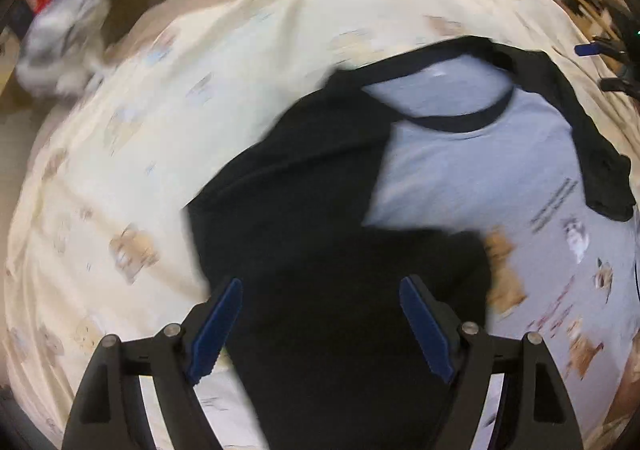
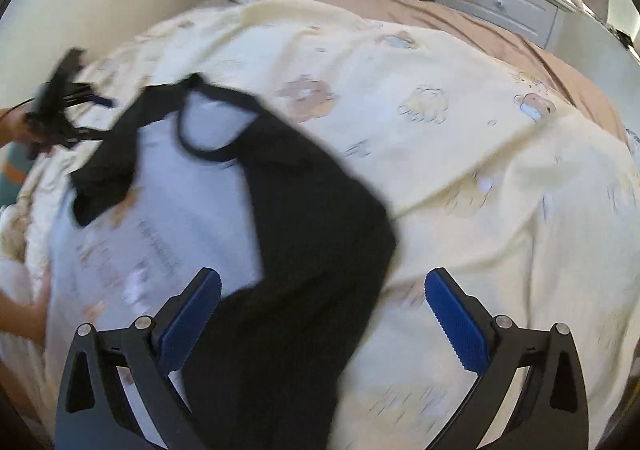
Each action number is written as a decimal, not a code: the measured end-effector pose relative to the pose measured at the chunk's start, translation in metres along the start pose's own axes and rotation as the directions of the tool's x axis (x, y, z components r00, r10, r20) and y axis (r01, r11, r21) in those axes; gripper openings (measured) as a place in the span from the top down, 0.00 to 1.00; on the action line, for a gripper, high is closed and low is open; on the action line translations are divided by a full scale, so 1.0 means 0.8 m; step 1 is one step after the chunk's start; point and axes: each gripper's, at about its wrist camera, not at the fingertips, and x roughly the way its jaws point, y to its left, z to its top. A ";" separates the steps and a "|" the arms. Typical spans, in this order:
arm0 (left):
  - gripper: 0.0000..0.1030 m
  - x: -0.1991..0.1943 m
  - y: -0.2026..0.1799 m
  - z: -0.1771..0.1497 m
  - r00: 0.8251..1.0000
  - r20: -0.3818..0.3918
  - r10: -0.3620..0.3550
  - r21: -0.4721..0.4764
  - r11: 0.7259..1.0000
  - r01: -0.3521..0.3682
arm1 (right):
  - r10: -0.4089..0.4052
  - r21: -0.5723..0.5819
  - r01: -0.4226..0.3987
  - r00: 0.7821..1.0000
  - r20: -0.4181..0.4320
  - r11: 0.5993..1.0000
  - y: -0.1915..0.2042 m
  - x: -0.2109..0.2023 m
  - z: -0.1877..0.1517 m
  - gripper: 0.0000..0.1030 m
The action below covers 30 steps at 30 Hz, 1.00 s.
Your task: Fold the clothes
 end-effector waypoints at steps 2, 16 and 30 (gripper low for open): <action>0.20 0.006 0.029 -0.006 0.999 0.041 0.016 -0.023 1.000 -0.015 | -0.023 0.022 0.024 0.999 -0.029 0.999 -0.013 0.024 0.020 0.04; 0.20 0.060 0.064 0.025 0.994 0.104 -0.041 -0.054 0.997 0.047 | -0.034 0.075 0.043 0.993 -0.115 0.996 -0.038 0.083 0.045 0.30; 0.98 0.071 0.030 0.051 0.995 0.099 -0.012 -0.006 1.000 0.013 | -0.081 0.028 0.086 0.986 -0.144 0.996 -0.024 0.093 0.044 0.82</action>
